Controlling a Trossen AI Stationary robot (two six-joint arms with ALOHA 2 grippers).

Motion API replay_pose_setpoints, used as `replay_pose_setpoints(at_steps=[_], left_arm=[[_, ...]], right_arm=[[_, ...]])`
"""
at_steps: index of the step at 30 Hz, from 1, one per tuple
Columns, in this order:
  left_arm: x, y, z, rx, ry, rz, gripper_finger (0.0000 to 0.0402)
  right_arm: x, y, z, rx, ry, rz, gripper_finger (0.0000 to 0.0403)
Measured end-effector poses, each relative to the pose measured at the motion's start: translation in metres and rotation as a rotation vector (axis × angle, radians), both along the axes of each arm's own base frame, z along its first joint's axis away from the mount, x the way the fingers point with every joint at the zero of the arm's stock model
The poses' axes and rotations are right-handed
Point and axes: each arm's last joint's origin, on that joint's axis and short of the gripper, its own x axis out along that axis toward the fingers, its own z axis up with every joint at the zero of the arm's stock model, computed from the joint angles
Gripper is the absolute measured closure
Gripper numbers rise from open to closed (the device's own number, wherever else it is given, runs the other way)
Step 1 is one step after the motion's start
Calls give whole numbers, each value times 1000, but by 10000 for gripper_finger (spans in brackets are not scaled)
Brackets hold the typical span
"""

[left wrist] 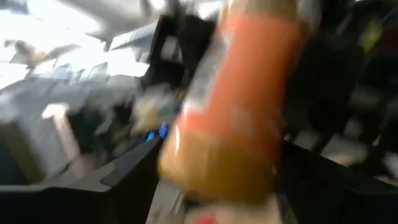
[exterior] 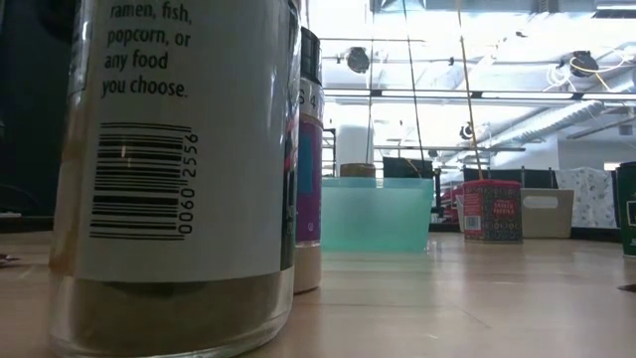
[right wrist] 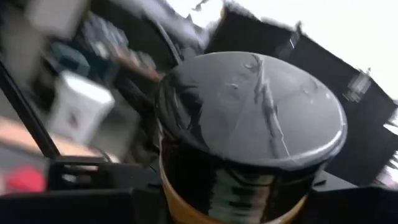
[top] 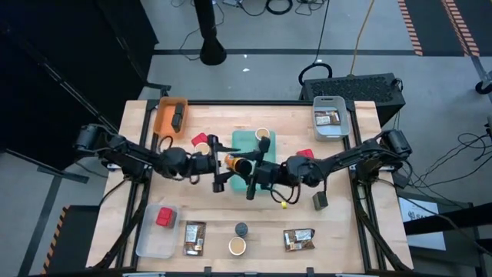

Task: Sort spices by type
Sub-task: Put the right black seasoning bottle into the orange bin

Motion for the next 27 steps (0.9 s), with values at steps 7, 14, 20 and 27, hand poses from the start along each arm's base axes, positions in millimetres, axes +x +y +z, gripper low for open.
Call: replay_pose_setpoints(at_steps=[7,14,20,27], left_arm=[[-3,-8,-13,-31,196,141,90],[-11,-20,13,38,63,98,88],[-1,-17,32,100,29,13,88],[8,-4,40,147,41,-6,88]], right_arm=[[-29,1,4,-44,271,-388,255],[-34,-4,-11,-72,407,-520,255],[-33,-7,-12,-53,405,-531,255],[-33,-8,-13,-50,404,-531,255]])
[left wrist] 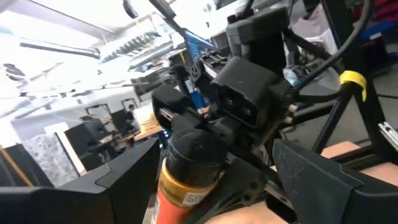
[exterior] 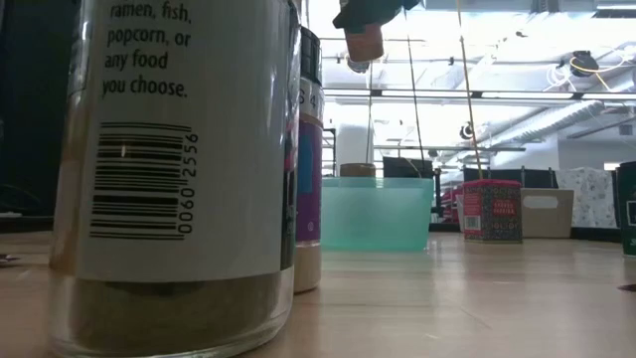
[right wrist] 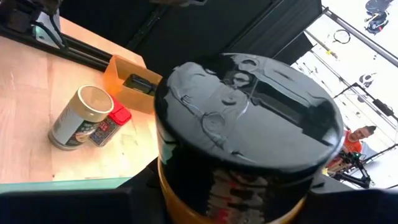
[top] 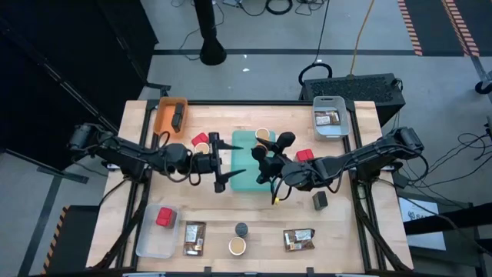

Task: Sort spices by type
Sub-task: Put the right black seasoning bottle into the orange bin

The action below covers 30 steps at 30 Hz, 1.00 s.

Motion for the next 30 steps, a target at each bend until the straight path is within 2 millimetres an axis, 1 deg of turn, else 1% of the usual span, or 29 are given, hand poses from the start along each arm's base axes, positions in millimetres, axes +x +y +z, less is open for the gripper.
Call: replay_pose_setpoints(at_steps=[5,12,24,27,30], left_arm=[[9,8,4,21,14,-35,88],[29,18,3,34,67,6,88],[53,27,1,91,75,1,89],[58,27,0,95,73,0,95],[58,27,0,114,73,-14,110]], right_arm=[[0,0,0,1,-1,0,255],[0,0,0,2,-2,0,255],[0,0,-2,-7,20,-4,255],[0,0,-2,-7,20,-5,255],[0,0,-2,-6,20,-3,255]])
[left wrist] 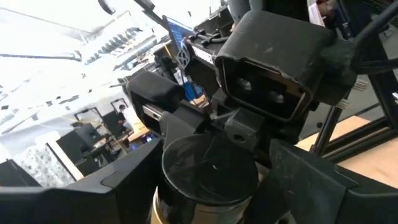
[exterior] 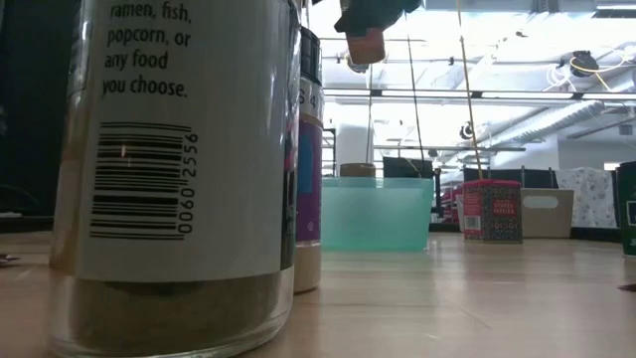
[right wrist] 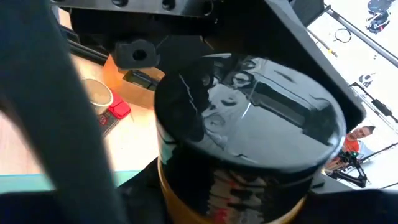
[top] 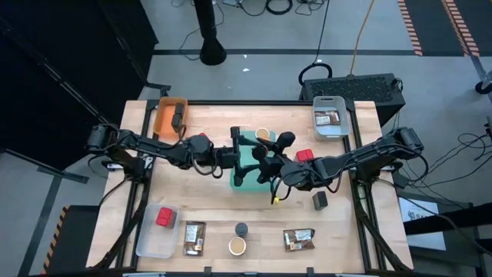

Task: Sort spices by type
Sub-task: Put the right black seasoning bottle into the orange bin

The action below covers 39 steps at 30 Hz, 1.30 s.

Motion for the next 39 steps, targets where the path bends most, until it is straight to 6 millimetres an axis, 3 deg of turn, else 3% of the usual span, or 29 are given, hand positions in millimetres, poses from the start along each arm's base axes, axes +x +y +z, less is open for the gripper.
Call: replay_pose_setpoints(at_steps=[8,11,16,23,31,39], left_arm=[[0,0,-1,9,6,15,193],[0,-1,-1,1,15,41,193],[0,-4,-1,-18,20,109,193],[-8,1,6,-91,25,340,193],[-37,25,28,-224,45,691,193],[-90,57,50,-454,88,807,193]], right_arm=[[0,0,0,7,-4,6,255],[0,0,0,12,-6,8,248],[1,0,-1,27,-19,8,197],[-1,3,3,56,-75,-13,160],[-8,6,7,53,-115,-114,166],[-14,4,6,84,-125,-160,168]])
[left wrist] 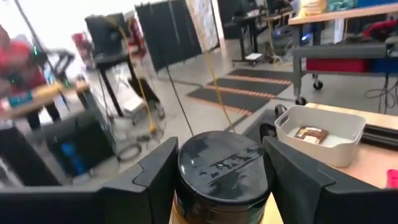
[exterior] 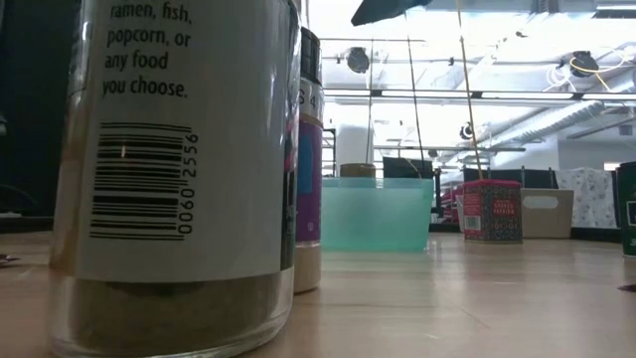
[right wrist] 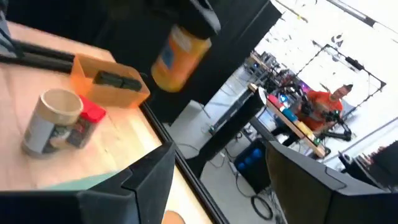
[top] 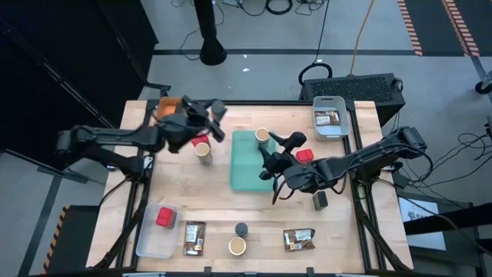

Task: Sort spices by type
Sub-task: Put the right black seasoning bottle into the orange bin

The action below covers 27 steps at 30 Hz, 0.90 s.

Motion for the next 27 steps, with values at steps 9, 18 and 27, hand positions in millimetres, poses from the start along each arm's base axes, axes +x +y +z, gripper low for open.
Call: replay_pose_setpoints(at_steps=[9,18,27], left_arm=[[-57,13,-13,-135,-122,138,193],[-74,15,-43,-151,-101,410,193],[-92,48,-45,-160,-127,624,193]], right_arm=[[-20,-21,2,96,22,-42,168],[-26,-56,14,328,-17,111,168],[-25,-69,2,368,-19,89,168]])
